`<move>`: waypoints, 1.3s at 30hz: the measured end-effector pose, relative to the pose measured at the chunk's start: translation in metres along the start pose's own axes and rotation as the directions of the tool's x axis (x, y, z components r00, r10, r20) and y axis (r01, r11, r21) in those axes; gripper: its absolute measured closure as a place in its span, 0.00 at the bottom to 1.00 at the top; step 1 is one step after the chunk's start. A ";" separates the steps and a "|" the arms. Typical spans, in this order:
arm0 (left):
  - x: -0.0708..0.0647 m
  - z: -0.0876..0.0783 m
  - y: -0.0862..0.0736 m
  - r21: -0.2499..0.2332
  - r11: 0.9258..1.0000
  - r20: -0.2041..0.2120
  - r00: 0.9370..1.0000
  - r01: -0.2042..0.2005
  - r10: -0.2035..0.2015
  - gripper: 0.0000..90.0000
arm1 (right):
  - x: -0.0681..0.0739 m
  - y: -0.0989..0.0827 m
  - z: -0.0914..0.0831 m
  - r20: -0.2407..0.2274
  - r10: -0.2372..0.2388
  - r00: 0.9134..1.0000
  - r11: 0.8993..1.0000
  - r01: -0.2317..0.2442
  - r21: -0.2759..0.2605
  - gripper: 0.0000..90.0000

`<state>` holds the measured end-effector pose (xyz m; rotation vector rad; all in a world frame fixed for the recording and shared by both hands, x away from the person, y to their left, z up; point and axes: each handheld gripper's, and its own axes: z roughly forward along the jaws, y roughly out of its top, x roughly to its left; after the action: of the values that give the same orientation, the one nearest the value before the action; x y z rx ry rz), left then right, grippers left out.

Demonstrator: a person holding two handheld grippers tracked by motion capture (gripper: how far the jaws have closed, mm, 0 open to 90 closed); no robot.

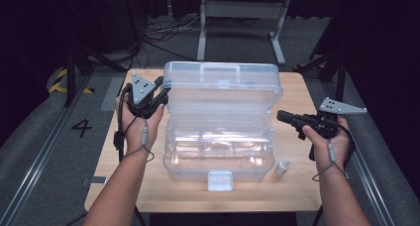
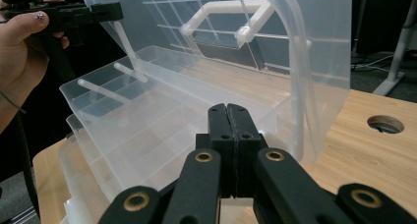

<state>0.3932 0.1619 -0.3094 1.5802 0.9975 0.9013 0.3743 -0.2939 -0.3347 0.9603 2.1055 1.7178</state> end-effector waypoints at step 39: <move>0.018 0.037 0.012 0.042 0.999 -0.002 1.000 -0.004 0.005 0.85 | -0.018 -0.030 -0.025 0.070 0.063 0.996 0.998 -0.064 0.020 1.00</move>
<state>0.4357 0.1634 -0.3038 1.6174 1.0204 0.8903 0.3635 -0.3274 -0.3603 1.0878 2.0754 1.6694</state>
